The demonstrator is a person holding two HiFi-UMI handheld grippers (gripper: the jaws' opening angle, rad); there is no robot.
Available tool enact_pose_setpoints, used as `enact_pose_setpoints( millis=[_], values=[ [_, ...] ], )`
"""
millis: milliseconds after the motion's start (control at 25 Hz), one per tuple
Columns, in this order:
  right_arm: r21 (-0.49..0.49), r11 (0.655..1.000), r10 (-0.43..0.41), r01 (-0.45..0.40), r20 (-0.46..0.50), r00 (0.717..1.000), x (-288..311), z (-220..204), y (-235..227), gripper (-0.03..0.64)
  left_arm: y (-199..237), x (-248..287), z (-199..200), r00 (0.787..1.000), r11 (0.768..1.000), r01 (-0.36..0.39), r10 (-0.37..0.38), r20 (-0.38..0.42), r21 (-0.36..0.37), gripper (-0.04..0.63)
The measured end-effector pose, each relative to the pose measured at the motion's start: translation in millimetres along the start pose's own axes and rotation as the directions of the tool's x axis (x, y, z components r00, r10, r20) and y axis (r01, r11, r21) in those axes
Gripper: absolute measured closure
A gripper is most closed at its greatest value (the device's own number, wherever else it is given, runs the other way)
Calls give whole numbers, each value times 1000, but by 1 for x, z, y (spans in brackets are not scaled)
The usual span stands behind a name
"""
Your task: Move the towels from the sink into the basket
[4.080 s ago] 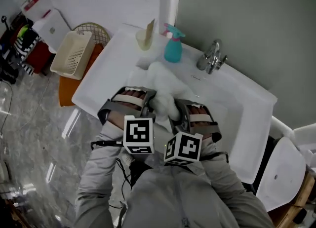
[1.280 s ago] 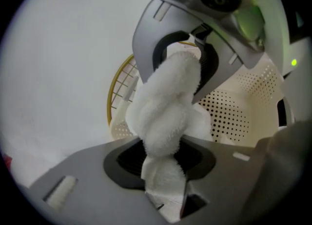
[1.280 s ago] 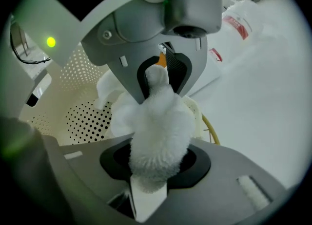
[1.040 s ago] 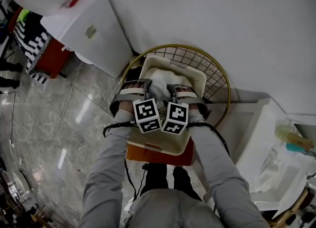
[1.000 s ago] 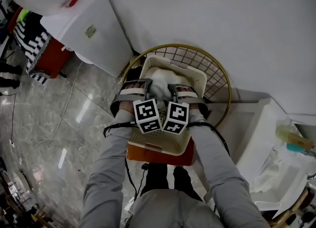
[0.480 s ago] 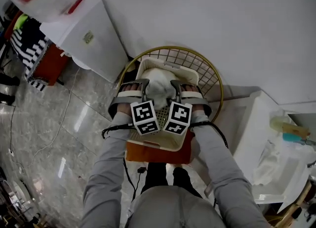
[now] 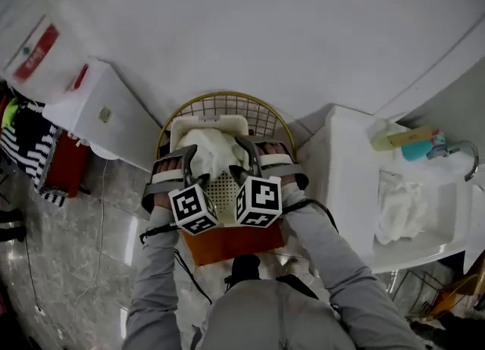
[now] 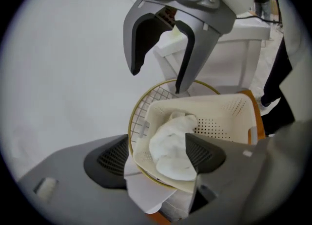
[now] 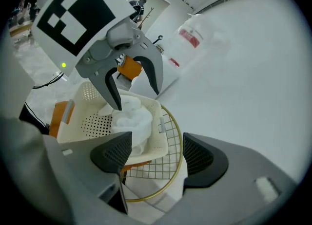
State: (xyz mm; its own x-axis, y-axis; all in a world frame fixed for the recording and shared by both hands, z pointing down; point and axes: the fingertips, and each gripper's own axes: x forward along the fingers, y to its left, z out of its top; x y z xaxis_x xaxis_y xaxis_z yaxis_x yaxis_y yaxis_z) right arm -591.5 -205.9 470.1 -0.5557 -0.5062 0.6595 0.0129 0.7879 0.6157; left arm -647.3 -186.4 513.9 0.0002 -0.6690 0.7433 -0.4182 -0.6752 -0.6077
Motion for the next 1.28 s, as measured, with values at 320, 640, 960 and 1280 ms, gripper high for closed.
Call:
enact_pose_setpoints(
  millis=[320,640,960,1280],
  values=[
    [95,978,-179,184,-52,982,-130,-76,-11,308,-17,-60,139,984,989,-100,83,159,107,200],
    [268,884,-349,383,-168,922,-306,-205,12,310,-101,-128,302,923,991,-105,68,378,80,201],
    [383,743,-455,549,-313,834,-463,-321,67,310,-199,-185,436,852,997,-45,5,524,65,201],
    [547,567,-472,615,-396,788,-550,-402,107,310,-251,-215,519,796,996,63,-84,599,57,201]
  ],
)
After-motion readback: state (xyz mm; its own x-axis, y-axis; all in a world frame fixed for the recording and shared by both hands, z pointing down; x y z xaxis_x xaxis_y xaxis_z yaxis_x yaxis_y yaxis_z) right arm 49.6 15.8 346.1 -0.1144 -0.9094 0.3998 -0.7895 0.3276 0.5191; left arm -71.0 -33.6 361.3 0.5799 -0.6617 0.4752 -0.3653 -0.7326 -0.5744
